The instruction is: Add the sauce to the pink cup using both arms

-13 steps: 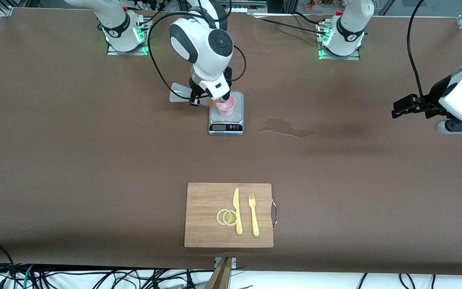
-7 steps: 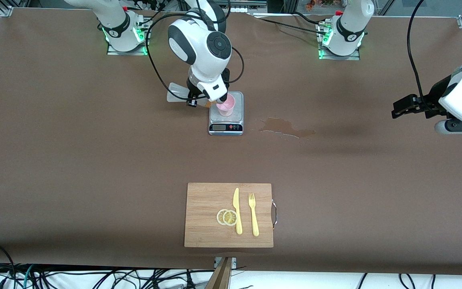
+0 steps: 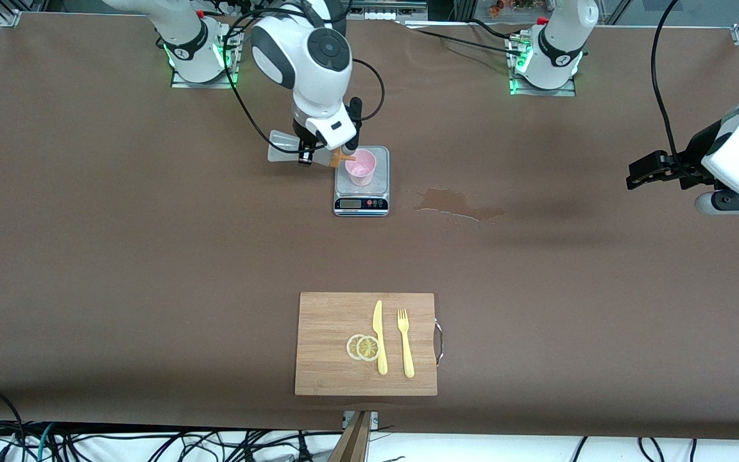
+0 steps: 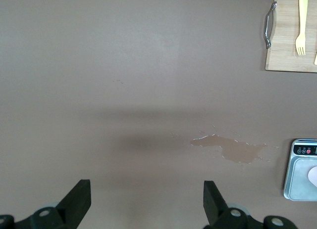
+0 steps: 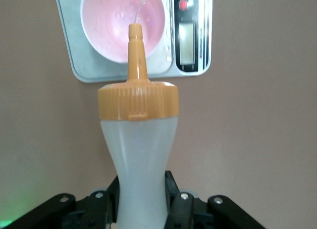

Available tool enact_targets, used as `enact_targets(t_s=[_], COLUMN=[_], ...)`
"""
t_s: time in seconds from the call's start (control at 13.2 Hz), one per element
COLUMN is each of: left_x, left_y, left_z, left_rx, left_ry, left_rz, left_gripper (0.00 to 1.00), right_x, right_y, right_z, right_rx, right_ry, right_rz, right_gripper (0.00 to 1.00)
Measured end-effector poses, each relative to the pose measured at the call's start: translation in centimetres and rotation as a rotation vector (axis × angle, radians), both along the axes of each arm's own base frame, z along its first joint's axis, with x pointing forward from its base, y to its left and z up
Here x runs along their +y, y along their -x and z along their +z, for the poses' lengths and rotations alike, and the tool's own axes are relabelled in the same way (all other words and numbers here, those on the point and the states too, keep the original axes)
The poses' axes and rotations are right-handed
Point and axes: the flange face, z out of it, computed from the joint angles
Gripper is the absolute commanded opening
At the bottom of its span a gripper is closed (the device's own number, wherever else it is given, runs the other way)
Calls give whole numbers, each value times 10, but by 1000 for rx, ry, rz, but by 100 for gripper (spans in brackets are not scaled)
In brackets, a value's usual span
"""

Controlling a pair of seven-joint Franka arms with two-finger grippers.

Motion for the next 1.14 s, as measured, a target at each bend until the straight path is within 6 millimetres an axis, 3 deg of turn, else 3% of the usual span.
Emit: enact_targets(t_s=[0.23, 0.53, 0.68, 1.14], left_x=[0, 0, 0, 0], left_y=[0, 0, 0, 0], left_z=[0, 0, 0, 0], left_rx=[0, 0, 0, 0], left_ry=[0, 0, 0, 0], left_rz=[0, 0, 0, -1], left_gripper=[100, 100, 100, 100], right_x=[-19, -25, -38, -111], right_y=[13, 9, -4, -60], right_z=[-10, -7, -1, 19], right_rx=[-24, -17, 40, 127], right_ry=[-67, -140, -211, -479], right_rz=[-2, -47, -54, -55], right_gripper=[28, 29, 29, 29])
